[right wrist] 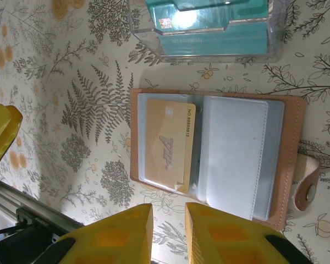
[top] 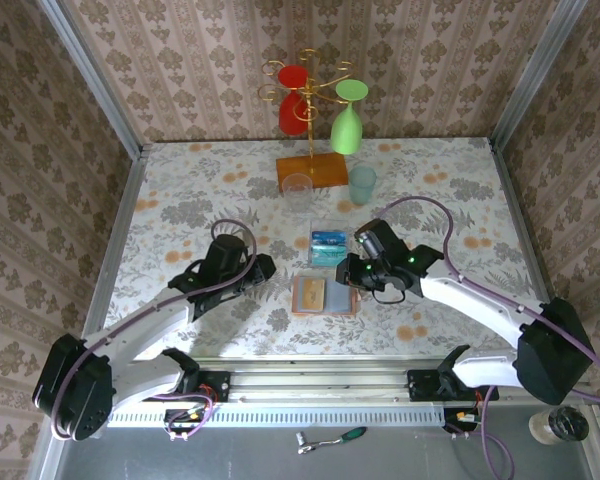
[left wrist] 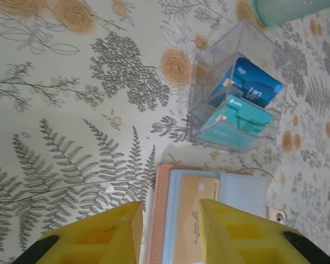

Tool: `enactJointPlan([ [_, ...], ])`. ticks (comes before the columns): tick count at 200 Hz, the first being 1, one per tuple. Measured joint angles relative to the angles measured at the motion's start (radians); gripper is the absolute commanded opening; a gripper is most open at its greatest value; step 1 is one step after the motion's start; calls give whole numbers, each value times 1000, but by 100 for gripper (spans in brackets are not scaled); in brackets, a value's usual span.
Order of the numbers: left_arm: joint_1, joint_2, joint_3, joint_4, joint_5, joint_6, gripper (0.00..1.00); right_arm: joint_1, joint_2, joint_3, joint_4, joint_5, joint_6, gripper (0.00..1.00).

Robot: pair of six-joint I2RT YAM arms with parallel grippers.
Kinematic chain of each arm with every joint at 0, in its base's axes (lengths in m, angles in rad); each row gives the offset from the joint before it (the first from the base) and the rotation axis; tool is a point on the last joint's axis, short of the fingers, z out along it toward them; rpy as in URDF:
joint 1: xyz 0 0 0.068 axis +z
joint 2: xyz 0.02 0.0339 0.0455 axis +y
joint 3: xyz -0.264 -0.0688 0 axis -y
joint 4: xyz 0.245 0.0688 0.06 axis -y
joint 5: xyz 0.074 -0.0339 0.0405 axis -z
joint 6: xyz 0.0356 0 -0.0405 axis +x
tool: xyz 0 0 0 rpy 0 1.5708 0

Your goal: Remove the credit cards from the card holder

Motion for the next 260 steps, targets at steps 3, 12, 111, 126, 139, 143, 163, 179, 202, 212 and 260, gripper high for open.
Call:
enactJointPlan([
  [3, 0, 0, 1, -3, -3, 2, 33, 2, -2, -2, -1, 1, 2, 23],
  [12, 0, 2, 3, -12, -8, 7, 33, 5, -2, -3, -4, 6, 6, 23],
  [111, 0, 157, 19, -8, 84, 31, 32, 42, 32, -7, -8, 18, 20, 23],
  [126, 0, 185, 21, -3, 111, 37, 32, 47, 48, 0, -9, 18, 20, 24],
  [139, 0, 220, 33, -3, 138, 48, 32, 51, 64, 11, -8, 18, 20, 24],
  [143, 0, 234, 41, -5, 149, 53, 32, 52, 69, 14, -6, 17, 20, 24],
  [163, 0, 309, 91, -10, 193, 82, 32, 58, 82, 16, 3, 16, 20, 24],
  [179, 0, 360, 116, 0, 227, 95, 30, 61, 87, 14, 10, 16, 20, 24],
  [202, -2, 412, 119, 16, 261, 100, 29, 61, 87, 1, 33, 12, 20, 25],
  [212, -7, 425, 118, 22, 267, 99, 27, 61, 89, -9, 40, 10, 21, 25],
  [260, -43, 428, 116, 74, 275, 81, 21, 61, 157, -35, 99, -27, 40, 27],
])
